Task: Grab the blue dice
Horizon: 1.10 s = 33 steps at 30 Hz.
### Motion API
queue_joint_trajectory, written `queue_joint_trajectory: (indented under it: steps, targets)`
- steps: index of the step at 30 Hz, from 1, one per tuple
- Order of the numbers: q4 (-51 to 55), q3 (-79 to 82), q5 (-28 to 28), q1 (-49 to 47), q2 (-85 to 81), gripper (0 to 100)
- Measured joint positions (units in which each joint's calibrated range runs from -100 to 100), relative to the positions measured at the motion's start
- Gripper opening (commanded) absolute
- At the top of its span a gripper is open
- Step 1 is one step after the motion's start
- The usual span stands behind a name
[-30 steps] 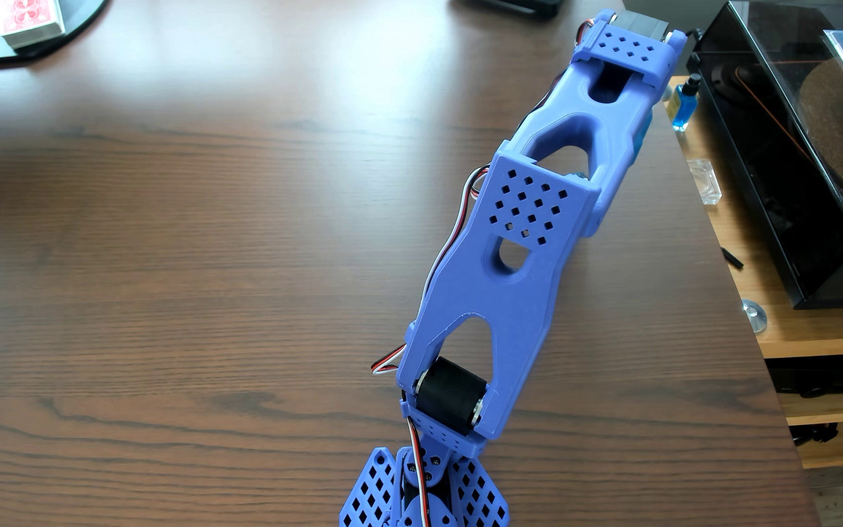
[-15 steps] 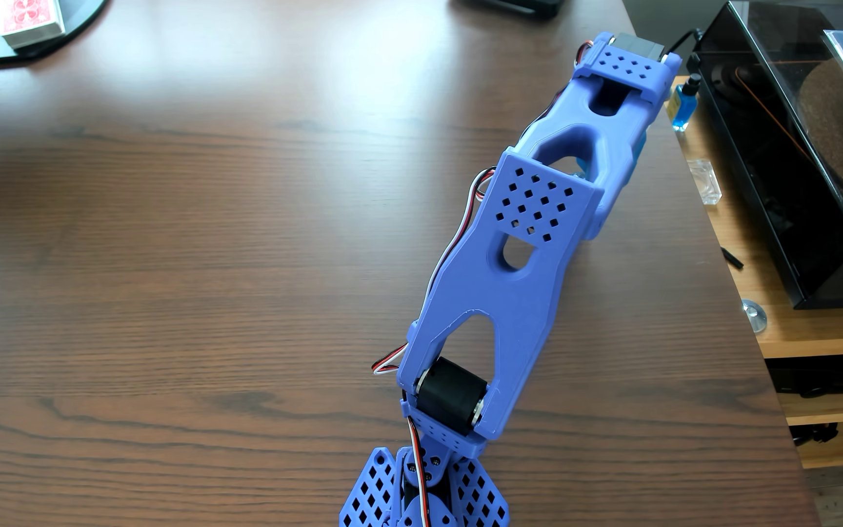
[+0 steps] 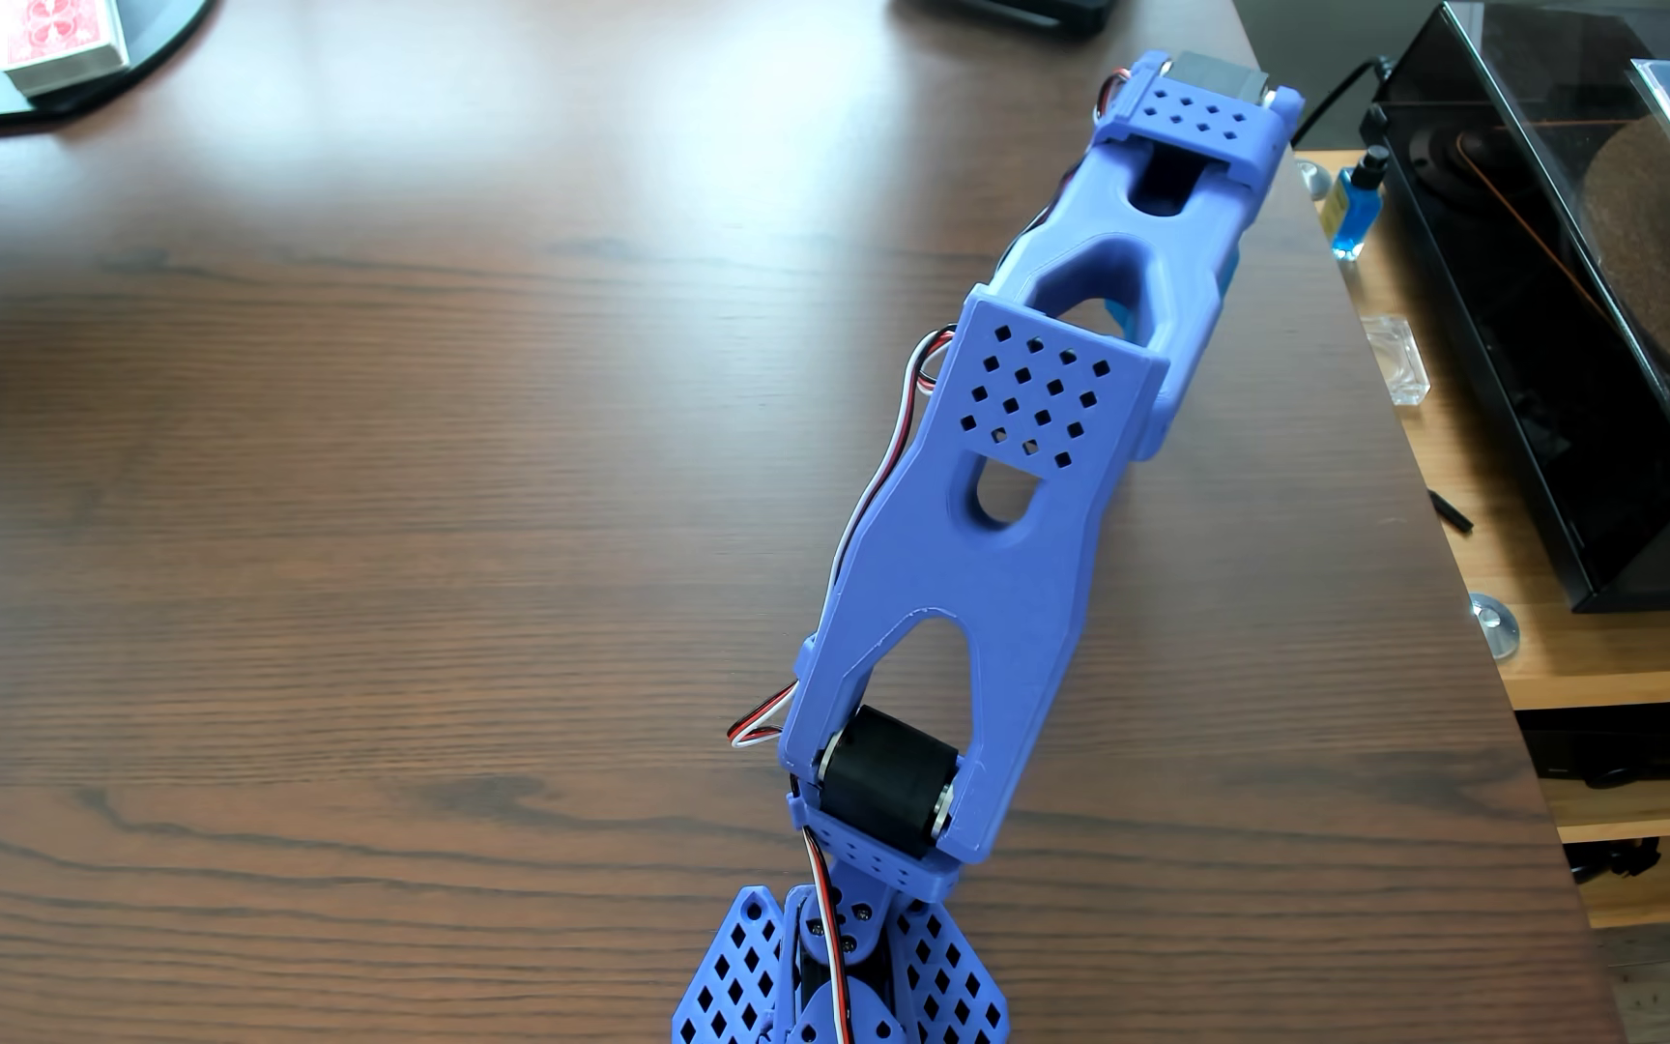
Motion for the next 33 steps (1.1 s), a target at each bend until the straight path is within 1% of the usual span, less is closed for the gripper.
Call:
queue_joint_trajectory:
  steps: [8,18,26,33]
  targets:
    - [0.00,-0.63,0.00,0.16,2.09,12]
    - [0.00,-9.69,0.00,0.00,8.53,12]
    - [0.00,-10.41,0.00,0.00,8.53,12]
    - [0.00,-10.41,-1.52,0.41,8.53,12]
